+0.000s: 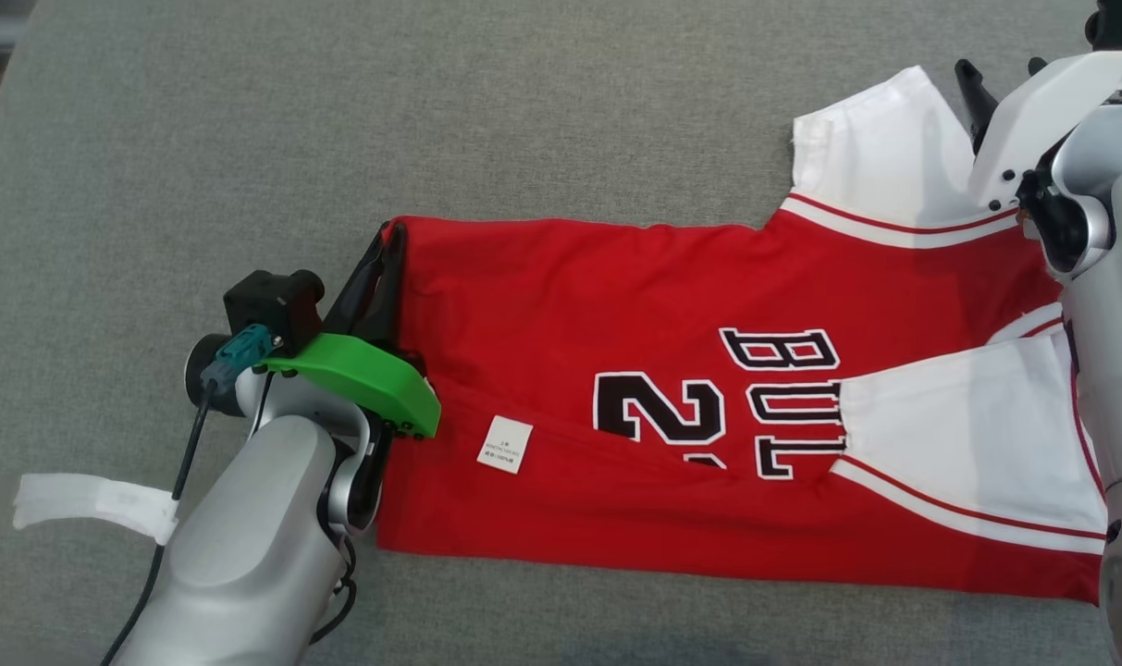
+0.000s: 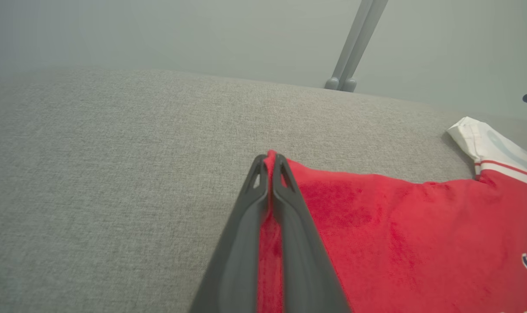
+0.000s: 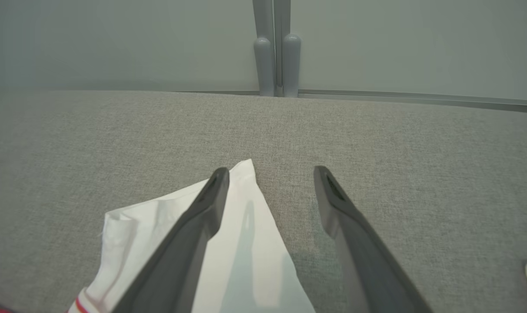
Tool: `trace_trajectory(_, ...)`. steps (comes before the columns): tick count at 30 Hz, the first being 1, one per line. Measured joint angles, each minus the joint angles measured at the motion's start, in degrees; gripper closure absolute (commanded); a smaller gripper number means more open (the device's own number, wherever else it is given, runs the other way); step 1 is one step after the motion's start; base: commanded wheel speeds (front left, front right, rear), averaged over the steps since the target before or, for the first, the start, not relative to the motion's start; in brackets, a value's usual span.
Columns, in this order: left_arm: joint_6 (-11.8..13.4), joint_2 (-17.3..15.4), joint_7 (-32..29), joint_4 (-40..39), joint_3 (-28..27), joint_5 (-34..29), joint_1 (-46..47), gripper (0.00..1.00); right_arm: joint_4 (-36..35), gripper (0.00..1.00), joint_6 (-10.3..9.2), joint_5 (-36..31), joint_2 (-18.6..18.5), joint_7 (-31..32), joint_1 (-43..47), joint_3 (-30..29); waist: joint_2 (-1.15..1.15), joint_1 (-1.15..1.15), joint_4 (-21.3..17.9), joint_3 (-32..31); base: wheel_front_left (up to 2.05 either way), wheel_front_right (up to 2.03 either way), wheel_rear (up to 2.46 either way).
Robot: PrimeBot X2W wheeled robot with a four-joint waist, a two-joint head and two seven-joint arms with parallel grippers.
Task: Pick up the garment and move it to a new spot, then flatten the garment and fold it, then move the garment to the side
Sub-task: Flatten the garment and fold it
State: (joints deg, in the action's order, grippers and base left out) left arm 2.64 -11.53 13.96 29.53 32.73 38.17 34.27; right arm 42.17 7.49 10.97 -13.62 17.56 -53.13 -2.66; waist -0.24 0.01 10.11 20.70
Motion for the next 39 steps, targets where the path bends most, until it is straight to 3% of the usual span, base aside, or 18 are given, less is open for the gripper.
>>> trace_trajectory(16,-0.2,1.7,0.6,-0.3,0.9,-1.0,1.5,1.00,16.3,0.00,0.00,-5.8,-0.5,-2.7,-10.0,-0.9,0.00,0.00,5.2,6.4,0.00,0.00,0.00)
trace_trajectory(17,-0.3,1.7,0.6,-0.1,0.9,-1.0,1.6,1.00,16.9,0.06,0.01,-6.0,-0.5,-3.1,-10.3,-0.7,0.00,0.00,5.2,6.4,0.00,0.00,0.00)
trace_trajectory(18,-0.4,1.7,0.6,0.0,1.0,-1.0,1.7,1.00,17.5,0.50,0.01,-6.1,-0.6,-3.4,-10.6,-0.5,0.00,0.00,5.1,6.4,0.00,0.00,0.00)
trace_trajectory(22,-0.4,1.6,0.6,0.4,1.0,-1.0,1.9,1.00,19.5,1.00,0.01,-6.9,-0.7,-4.6,-11.1,0.3,0.00,0.00,4.7,6.0,0.00,0.00,0.00)
trace_trajectory(31,-0.4,0.5,0.6,1.0,0.6,-0.4,1.7,1.00,22.4,1.00,0.01,-5.4,0.5,-11.1,-11.6,2.3,0.00,0.00,3.2,3.5,0.00,0.00,0.00)
trace_trajectory(39,-0.1,-2.1,-0.8,0.6,-0.7,1.4,-0.8,1.00,18.9,1.00,0.01,2.8,1.1,-15.9,-7.9,10.3,0.00,0.00,0.7,-0.5,0.00,0.00,0.00)
